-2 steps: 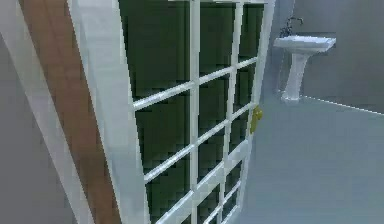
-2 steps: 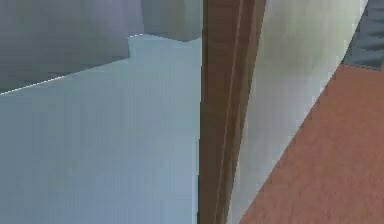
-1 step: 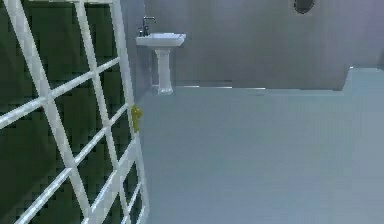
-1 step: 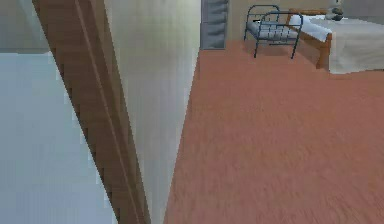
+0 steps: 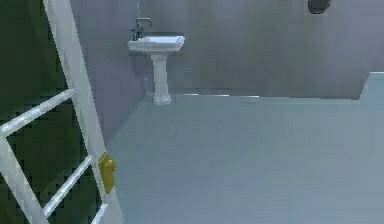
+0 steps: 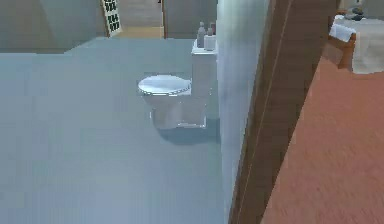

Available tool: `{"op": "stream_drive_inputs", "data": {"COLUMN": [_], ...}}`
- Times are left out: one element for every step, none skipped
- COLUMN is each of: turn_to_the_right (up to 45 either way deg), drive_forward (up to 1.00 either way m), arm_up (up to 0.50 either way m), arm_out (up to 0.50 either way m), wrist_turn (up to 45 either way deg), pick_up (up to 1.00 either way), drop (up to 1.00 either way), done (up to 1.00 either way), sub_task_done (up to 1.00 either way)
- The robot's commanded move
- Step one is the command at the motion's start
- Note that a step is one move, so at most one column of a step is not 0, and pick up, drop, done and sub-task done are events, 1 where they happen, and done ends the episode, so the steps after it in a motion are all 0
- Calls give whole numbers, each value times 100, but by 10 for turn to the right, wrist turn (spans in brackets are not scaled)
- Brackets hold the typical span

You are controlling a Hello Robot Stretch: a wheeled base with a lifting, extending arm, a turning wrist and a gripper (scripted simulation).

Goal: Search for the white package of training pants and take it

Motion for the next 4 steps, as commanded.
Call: {"op": "stream_drive_inputs", "data": {"turn_to_the_right": [450,90,0,30], "drive_forward": [0,0,100,0], "arm_up": [0,0,0,0], "arm_out": [0,0,0,0], "wrist_turn": [0,0,0,0], "pick_up": [0,0,0,0], "drop": [0,0,0,0], "done": [0,0,0,0], "sub_task_done": [0,0,0,0]}}
